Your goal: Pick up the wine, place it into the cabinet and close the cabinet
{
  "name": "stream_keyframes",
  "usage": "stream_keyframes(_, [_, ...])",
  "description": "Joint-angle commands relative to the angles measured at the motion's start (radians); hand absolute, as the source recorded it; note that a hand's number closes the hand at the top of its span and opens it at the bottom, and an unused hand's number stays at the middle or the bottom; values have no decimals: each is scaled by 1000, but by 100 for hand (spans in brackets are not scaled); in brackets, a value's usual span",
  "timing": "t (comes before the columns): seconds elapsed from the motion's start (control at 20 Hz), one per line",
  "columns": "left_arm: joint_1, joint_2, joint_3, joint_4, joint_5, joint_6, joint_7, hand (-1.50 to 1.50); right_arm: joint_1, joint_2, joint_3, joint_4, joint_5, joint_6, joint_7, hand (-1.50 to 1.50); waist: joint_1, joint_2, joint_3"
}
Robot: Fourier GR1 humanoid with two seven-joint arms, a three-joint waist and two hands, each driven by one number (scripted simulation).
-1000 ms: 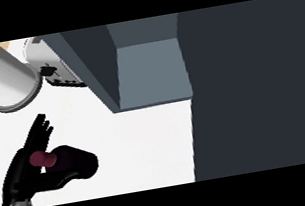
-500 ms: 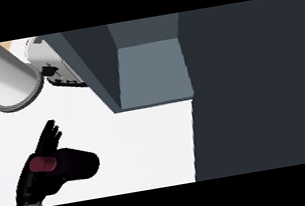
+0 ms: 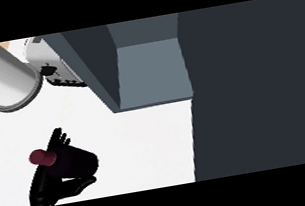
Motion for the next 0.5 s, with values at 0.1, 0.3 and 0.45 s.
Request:
stream_keyframes(0.1, [-4,-42,39,38,71,-18,-25,-150,43,-33,-40,-265,-70,-8,126,-150,5,0,-1])
stream_keyframes(0.3, [-100,-18,75,149,114,-70,-25,-150,-14,-18,-9,-237,-43,-25,156,-150,3,3,-2])
stream_keyframes(0.45, [-96,-45,64,143,116,-58,-28,-150,53,-20,1,-237,-28,-17,108,-150,2,2,-1])
